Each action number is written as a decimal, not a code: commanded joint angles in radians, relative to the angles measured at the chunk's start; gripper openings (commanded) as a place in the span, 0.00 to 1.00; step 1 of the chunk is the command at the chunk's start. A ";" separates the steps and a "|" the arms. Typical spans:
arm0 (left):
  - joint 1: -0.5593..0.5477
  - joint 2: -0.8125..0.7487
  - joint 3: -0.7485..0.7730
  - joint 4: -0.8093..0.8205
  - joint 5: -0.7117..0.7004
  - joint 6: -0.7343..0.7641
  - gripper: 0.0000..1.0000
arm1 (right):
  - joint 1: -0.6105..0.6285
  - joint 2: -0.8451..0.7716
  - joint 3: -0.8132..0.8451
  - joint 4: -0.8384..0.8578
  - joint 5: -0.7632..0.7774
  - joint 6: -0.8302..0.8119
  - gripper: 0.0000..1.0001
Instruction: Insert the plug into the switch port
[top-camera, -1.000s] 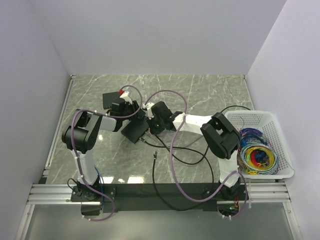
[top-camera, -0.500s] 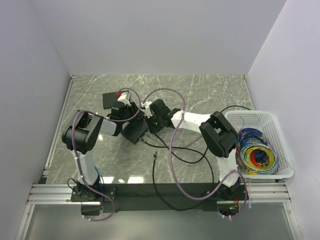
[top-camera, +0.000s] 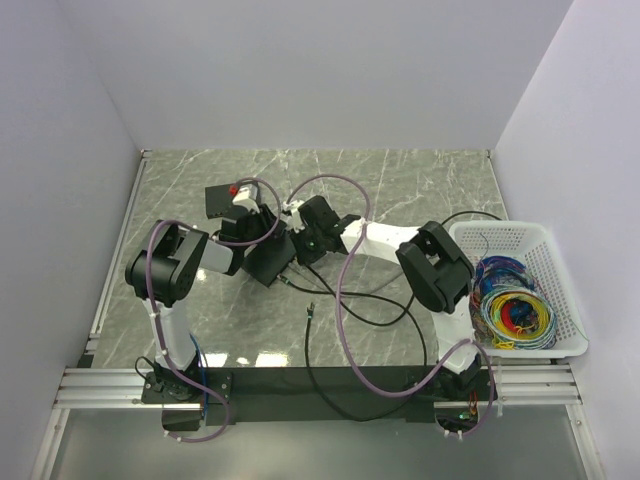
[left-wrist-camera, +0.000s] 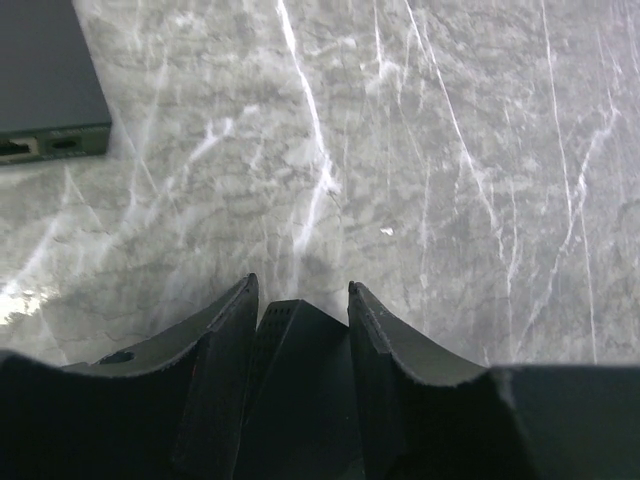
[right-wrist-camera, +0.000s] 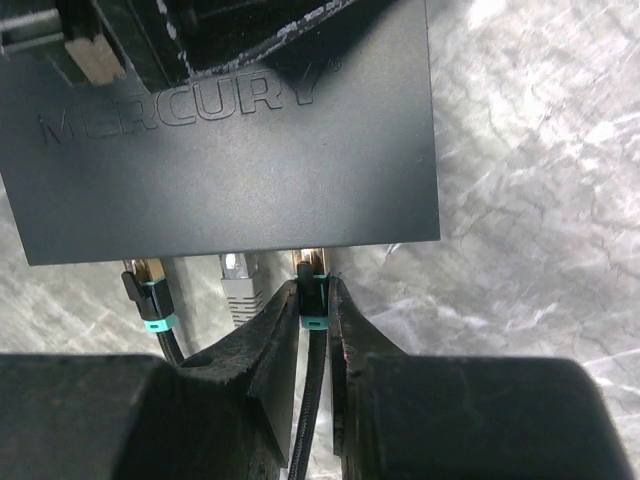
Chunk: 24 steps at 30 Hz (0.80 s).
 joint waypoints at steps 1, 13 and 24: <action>-0.083 0.081 -0.070 -0.257 0.172 -0.056 0.46 | -0.001 0.037 0.172 0.487 0.012 0.062 0.00; -0.092 0.084 -0.064 -0.268 0.161 -0.053 0.45 | -0.003 0.212 0.473 0.449 -0.006 0.108 0.00; -0.092 0.086 -0.033 -0.341 0.141 -0.060 0.46 | -0.003 0.255 0.549 0.363 -0.111 0.017 0.09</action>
